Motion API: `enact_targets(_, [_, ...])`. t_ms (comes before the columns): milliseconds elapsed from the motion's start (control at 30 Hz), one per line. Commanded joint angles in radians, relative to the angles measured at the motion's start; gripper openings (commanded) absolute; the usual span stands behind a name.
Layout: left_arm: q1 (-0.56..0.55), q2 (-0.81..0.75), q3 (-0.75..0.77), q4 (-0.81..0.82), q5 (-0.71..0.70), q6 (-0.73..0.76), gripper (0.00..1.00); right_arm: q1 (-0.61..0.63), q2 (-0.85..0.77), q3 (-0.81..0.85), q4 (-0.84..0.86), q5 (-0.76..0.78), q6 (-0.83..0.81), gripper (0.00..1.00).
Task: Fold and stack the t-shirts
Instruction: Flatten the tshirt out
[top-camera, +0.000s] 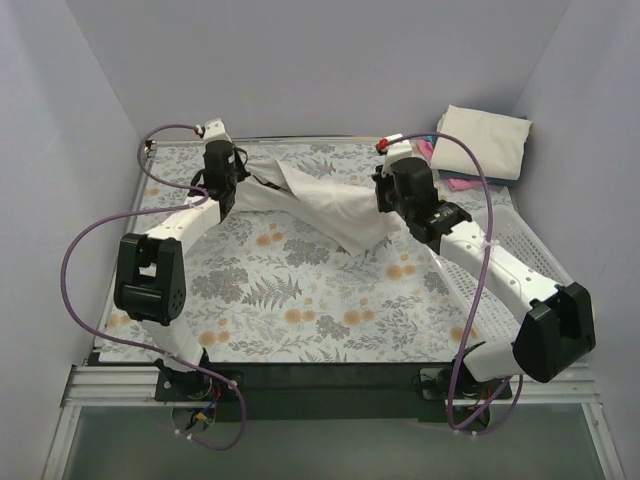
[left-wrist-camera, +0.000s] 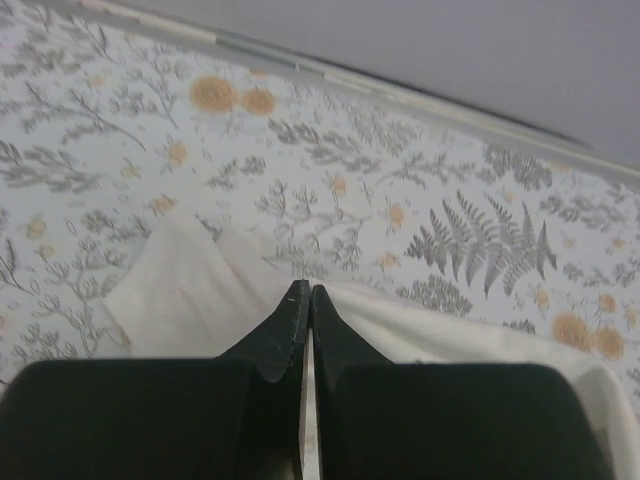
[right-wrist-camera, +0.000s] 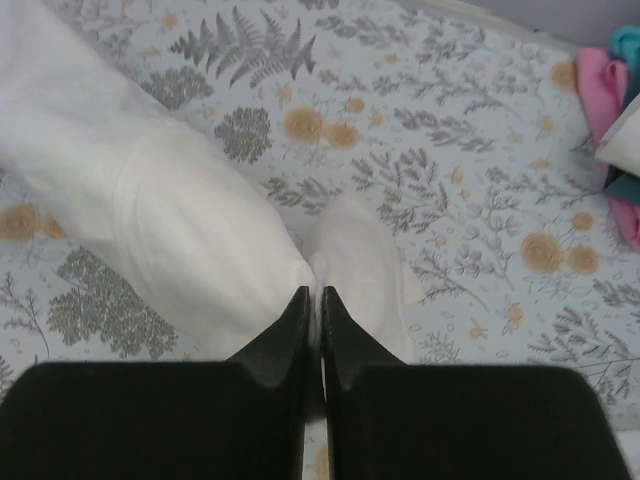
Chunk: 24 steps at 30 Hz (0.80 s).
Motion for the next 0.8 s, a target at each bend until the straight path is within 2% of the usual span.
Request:
enact_targets(0, [0.019,-0.102,0.045,0.095,0.035,0.068,0.0,-0.012,-0.015,0.109,0.048,0.066,-0.079,0.01])
enact_targets(100, [0.022,-0.183,-0.019,0.177,0.0,0.096,0.0,-0.012,-0.079,0.075,0.078,0.056,-0.092,0.01])
enact_targets(200, [0.023,-0.229,-0.081,0.19,-0.03,0.1,0.0,-0.012,-0.162,-0.067,0.125,0.027,-0.128,0.01])
enact_targets(300, [0.022,-0.228,-0.164,0.115,-0.077,0.021,0.0,-0.012,-0.203,-0.194,0.152,0.008,-0.102,0.01])
enact_targets(367, [0.022,-0.249,-0.268,0.08,-0.163,-0.065,0.0,-0.012,-0.219,-0.25,0.146,-0.024,-0.047,0.01])
enact_targets(433, [0.022,-0.277,-0.337,0.058,-0.21,-0.103,0.0,-0.006,-0.229,-0.319,0.135,-0.11,-0.007,0.01])
enact_targets(467, [0.022,-0.303,-0.377,0.047,-0.229,-0.129,0.02,0.001,-0.234,-0.34,0.108,-0.136,0.003,0.01])
enact_targets(500, [0.022,-0.315,-0.389,0.029,-0.231,-0.139,0.13,0.012,-0.24,-0.383,0.102,-0.16,0.009,0.01])
enact_targets(533, [0.022,-0.344,-0.397,-0.011,-0.231,-0.148,0.19,0.042,-0.248,-0.4,0.095,-0.162,0.024,0.01])
enact_targets(633, [0.022,-0.403,-0.416,-0.045,-0.22,-0.2,0.3,0.11,-0.263,-0.439,0.071,-0.142,0.029,0.01])
enact_targets(767, [0.022,-0.475,-0.394,-0.048,-0.229,-0.2,0.33,0.126,-0.292,-0.449,0.043,-0.139,0.027,0.01])
